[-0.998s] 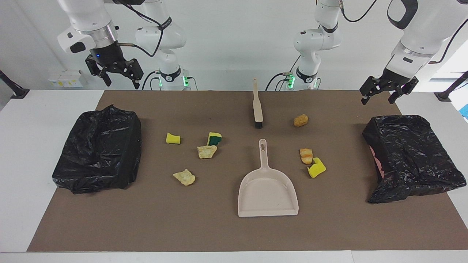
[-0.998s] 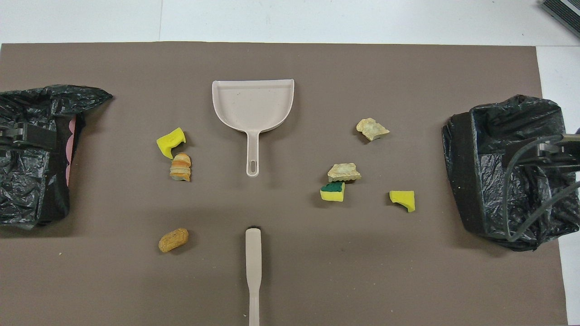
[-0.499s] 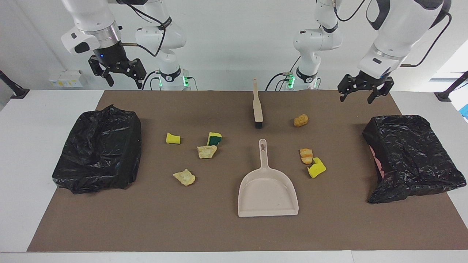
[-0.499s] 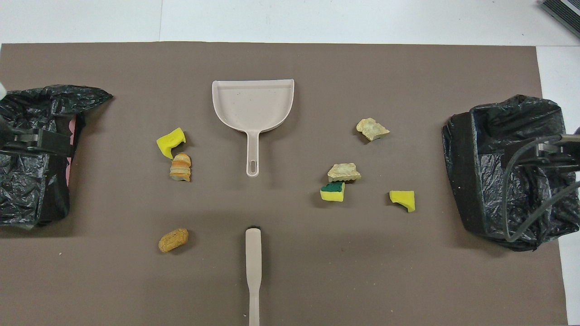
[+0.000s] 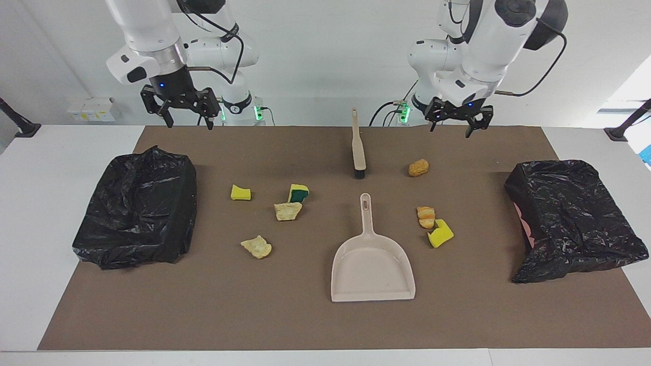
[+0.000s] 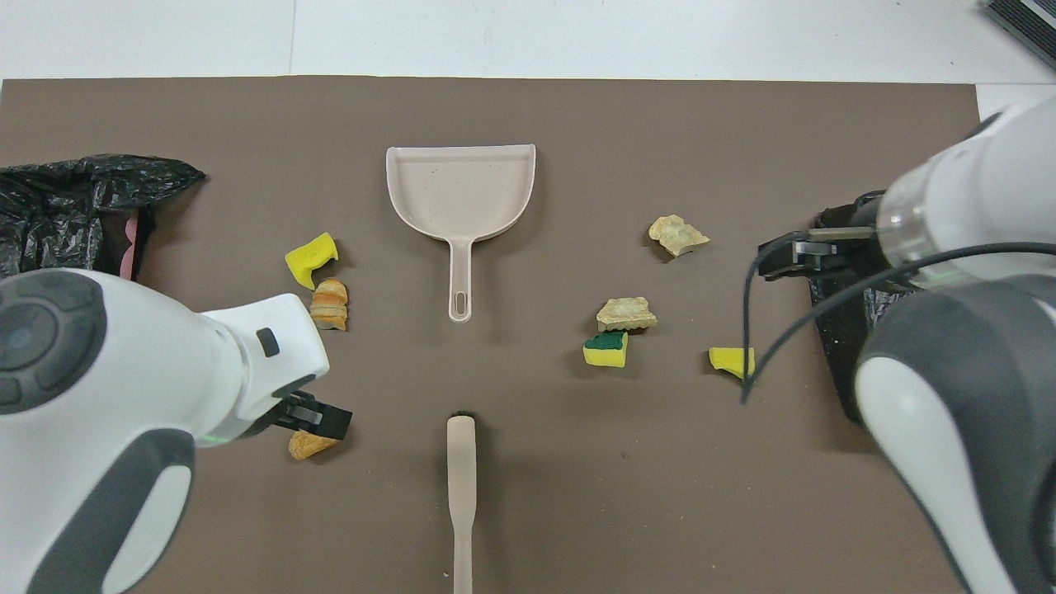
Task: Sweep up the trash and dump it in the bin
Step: 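Grasp the dustpan handle with the right gripper while the left gripper reaches the brush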
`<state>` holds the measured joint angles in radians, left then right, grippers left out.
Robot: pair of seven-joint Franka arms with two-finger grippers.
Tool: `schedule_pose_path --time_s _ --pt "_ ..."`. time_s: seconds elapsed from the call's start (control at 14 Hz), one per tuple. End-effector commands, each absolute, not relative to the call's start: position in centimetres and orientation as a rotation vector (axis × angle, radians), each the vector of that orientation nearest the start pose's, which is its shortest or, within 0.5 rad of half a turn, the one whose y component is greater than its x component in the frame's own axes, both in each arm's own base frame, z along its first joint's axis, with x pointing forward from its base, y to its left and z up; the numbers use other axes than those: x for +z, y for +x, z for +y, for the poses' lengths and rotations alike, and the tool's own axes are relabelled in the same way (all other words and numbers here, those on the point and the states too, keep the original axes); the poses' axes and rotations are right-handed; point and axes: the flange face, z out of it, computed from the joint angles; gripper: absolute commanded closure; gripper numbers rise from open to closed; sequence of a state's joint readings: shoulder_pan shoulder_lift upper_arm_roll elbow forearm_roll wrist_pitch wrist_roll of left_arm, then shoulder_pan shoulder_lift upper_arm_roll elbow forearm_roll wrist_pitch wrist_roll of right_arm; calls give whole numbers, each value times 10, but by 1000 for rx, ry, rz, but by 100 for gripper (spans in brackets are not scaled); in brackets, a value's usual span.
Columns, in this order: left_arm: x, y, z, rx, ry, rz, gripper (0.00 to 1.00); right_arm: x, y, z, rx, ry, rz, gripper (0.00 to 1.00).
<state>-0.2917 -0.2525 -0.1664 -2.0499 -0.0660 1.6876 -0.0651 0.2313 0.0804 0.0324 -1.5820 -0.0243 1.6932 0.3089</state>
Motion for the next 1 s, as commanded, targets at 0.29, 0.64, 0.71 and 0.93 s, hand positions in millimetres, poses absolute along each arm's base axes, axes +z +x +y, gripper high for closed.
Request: schedule_pose_path --time_s 0.29,0.64,0.71,0.93 --pt "465 326 -295 109 -3096 424 0 476 612 311 -101 -3124 47 0" --pt "388 251 -336 48 -3115 370 0 417 620 387 -118 -3118 -60 0" --pt "376 248 -334 42 -3115 371 0 412 626 399 -134 -3108 -74 0" --pt "347 229 -335 43 -3111 387 0 391 637 416 -173 -3077 -91 0"
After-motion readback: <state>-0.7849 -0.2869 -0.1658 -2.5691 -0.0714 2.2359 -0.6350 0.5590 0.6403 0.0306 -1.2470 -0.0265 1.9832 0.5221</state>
